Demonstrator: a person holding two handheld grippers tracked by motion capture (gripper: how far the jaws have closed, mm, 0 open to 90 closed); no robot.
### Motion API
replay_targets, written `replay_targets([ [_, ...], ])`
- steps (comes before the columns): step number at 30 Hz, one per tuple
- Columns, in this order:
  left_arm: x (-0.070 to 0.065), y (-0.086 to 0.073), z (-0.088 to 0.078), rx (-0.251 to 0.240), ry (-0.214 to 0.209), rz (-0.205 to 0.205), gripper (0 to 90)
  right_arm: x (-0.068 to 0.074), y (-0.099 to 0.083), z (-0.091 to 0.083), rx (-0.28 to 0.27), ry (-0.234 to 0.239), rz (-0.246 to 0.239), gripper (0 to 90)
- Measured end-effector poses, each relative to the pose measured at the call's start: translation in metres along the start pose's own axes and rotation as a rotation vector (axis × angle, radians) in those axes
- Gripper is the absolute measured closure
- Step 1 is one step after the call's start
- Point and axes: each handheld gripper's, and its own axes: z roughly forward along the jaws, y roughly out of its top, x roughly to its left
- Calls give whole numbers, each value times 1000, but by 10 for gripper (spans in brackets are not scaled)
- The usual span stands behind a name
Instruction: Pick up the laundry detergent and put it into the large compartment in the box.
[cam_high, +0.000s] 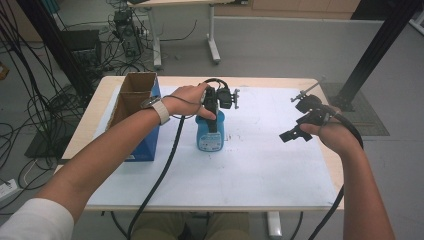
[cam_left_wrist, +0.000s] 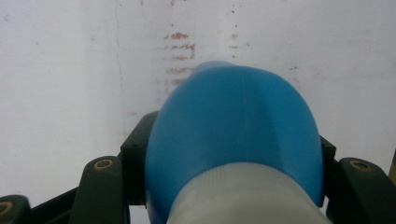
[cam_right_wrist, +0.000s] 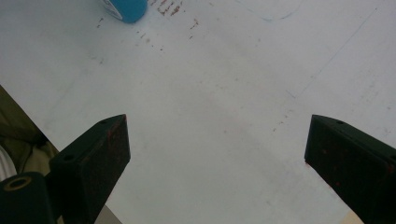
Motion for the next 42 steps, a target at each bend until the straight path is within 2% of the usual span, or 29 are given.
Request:
replay_targets([
  [42,0,-1,0,-1,-1,-8,388,1,1,-1,3,-4,7,69],
])
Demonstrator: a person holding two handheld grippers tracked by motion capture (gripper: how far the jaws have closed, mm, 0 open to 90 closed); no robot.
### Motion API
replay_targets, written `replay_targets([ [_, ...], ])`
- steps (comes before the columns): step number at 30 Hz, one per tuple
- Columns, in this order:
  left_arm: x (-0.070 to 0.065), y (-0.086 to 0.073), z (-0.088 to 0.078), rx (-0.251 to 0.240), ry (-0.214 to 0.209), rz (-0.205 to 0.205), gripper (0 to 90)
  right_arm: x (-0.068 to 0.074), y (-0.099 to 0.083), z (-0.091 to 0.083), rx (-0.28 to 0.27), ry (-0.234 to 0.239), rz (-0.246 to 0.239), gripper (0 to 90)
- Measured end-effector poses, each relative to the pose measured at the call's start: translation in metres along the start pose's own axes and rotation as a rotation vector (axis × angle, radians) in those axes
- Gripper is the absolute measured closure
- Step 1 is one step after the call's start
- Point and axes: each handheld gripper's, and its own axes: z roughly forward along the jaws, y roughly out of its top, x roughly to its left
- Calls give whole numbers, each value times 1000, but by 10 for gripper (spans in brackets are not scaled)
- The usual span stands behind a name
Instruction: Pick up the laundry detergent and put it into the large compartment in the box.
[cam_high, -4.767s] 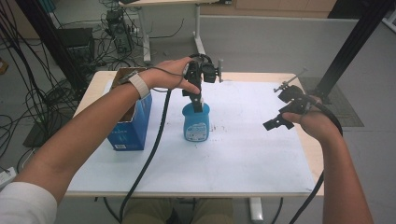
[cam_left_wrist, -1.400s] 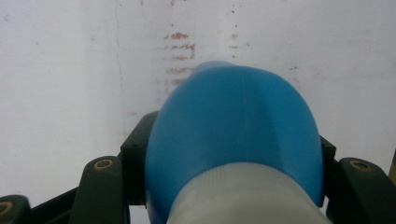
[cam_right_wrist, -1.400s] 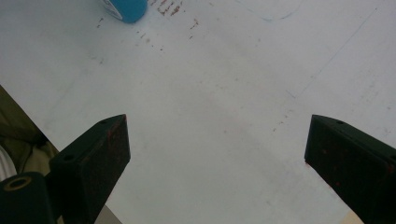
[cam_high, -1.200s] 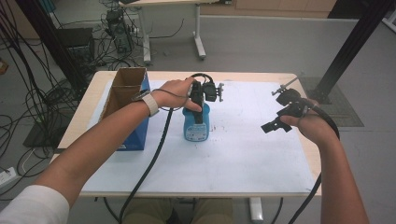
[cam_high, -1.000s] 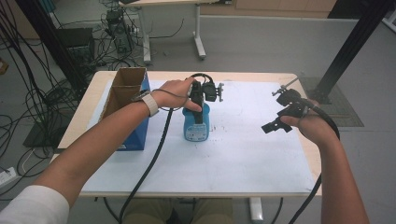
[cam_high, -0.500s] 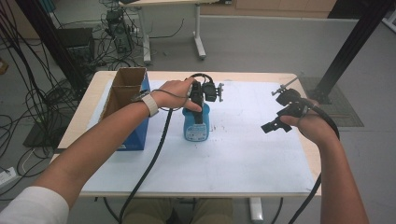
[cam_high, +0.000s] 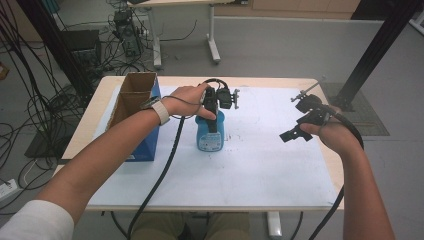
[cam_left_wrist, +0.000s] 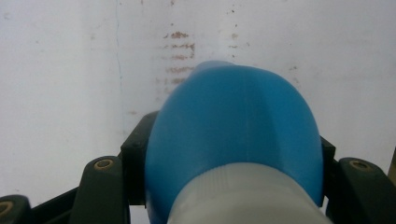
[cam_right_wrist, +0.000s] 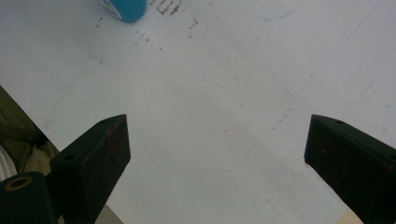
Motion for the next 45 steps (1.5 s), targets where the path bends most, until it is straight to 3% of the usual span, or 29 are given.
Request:
replay_targets([
  [45,0,-2,0,-9,1,-5,387,2,0,-1,-10,-1,-2,69],
])
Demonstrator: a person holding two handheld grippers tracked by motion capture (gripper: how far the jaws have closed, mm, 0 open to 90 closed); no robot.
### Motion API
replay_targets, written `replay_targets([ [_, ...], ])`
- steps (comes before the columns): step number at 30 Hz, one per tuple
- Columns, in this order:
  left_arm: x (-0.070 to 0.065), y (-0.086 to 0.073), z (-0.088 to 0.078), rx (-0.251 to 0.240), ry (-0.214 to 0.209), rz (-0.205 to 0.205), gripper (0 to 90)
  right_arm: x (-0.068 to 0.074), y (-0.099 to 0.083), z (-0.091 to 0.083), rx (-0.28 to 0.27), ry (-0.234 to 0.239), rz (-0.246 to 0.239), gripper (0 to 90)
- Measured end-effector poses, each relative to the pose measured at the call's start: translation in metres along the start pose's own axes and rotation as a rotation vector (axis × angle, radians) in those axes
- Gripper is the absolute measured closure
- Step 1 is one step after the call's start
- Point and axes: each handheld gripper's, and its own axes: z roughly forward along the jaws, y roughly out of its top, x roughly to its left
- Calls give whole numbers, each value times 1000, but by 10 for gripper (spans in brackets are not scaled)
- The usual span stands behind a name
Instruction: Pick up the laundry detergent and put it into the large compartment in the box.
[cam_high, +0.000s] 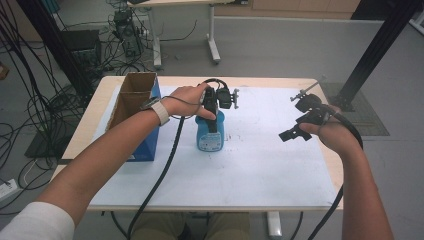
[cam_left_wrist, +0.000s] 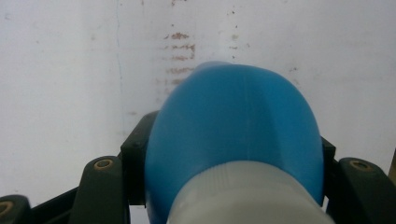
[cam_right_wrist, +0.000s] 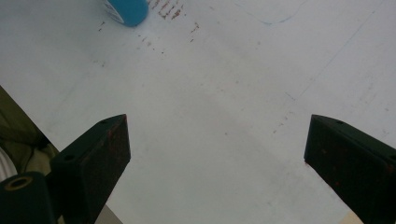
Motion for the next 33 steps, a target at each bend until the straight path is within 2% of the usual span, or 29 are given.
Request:
replay_targets([
  [33,0,-2,0,-8,1,-1,387,0,-1,-1,-5,-4,3,69],
])
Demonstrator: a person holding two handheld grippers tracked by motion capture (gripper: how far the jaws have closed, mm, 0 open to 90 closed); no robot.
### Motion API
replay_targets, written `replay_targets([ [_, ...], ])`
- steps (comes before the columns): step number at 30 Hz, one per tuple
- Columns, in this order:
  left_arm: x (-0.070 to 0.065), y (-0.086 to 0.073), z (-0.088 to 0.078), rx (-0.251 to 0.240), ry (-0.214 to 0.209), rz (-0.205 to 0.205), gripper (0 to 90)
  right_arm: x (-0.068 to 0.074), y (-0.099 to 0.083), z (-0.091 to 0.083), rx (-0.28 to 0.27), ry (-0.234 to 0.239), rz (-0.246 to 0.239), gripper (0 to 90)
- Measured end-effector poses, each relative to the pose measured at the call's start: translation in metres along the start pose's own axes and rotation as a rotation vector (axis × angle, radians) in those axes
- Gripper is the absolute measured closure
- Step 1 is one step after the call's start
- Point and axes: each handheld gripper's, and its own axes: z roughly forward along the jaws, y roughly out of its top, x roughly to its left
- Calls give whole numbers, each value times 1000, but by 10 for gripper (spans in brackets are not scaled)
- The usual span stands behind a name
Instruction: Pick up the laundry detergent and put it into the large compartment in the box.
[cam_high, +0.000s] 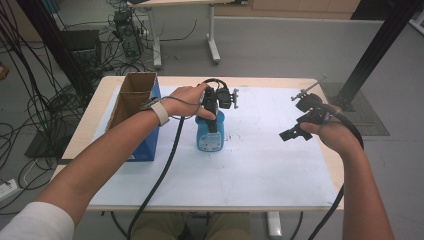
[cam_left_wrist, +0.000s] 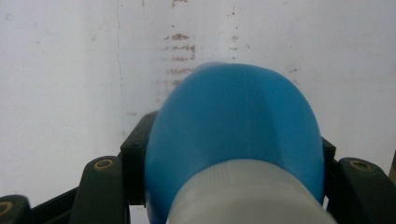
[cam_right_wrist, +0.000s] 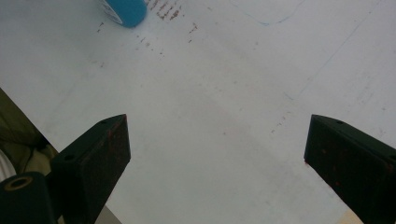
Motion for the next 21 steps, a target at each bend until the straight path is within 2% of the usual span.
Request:
replay_targets([
  [21,1,1,0,3,-2,-3,387,0,-2,0,2,0,6,72],
])
